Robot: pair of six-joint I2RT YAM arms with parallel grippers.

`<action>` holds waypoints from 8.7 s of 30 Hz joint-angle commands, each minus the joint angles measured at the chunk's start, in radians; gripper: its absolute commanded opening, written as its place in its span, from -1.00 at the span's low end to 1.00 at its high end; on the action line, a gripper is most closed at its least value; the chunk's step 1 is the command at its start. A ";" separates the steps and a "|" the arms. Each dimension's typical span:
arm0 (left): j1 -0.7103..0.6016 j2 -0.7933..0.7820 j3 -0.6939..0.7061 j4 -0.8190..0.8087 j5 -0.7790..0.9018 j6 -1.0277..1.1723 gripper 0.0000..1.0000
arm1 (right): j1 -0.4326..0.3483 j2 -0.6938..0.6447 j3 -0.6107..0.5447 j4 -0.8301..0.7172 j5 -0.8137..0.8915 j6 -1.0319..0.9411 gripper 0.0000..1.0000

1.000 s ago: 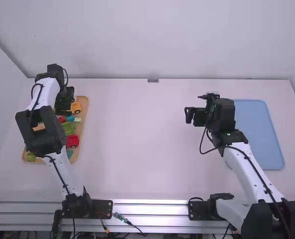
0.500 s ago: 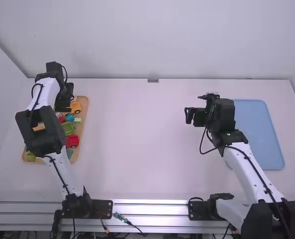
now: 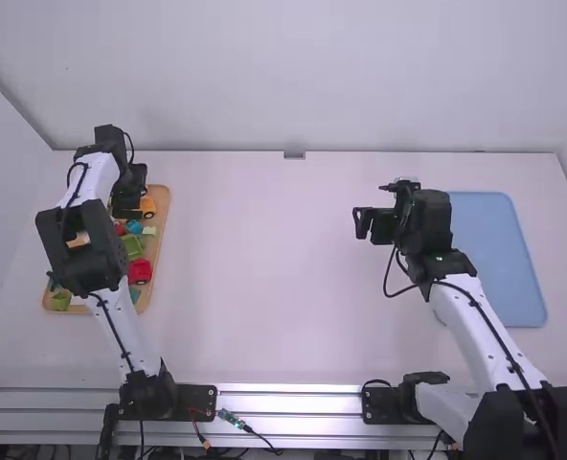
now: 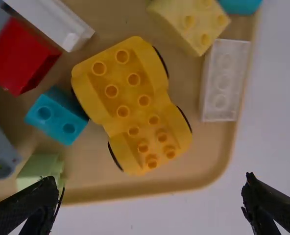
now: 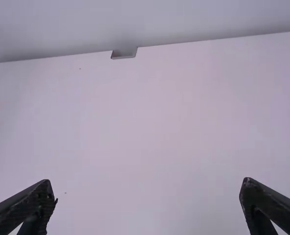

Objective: Assemble lego blocks to make yellow taxi

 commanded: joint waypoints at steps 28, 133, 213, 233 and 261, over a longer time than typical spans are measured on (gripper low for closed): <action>0.018 0.094 -0.017 -0.007 -0.031 -0.121 0.88 | 0.002 0.004 0.035 -0.005 -0.008 0.005 0.99; 0.097 0.105 0.301 -0.224 0.046 0.037 0.98 | 0.002 0.004 0.035 -0.005 -0.009 0.003 0.99; 0.080 0.216 0.240 -0.219 0.026 0.005 -0.43 | 0.001 0.004 0.035 -0.019 -0.008 -0.002 0.99; 0.055 0.216 0.333 -0.265 0.159 0.319 -0.96 | 0.001 0.004 0.035 -0.019 -0.008 -0.002 0.98; -0.366 -0.254 -0.182 -0.091 -0.104 0.547 -0.97 | 0.001 0.004 0.035 -0.046 -0.008 -0.002 0.99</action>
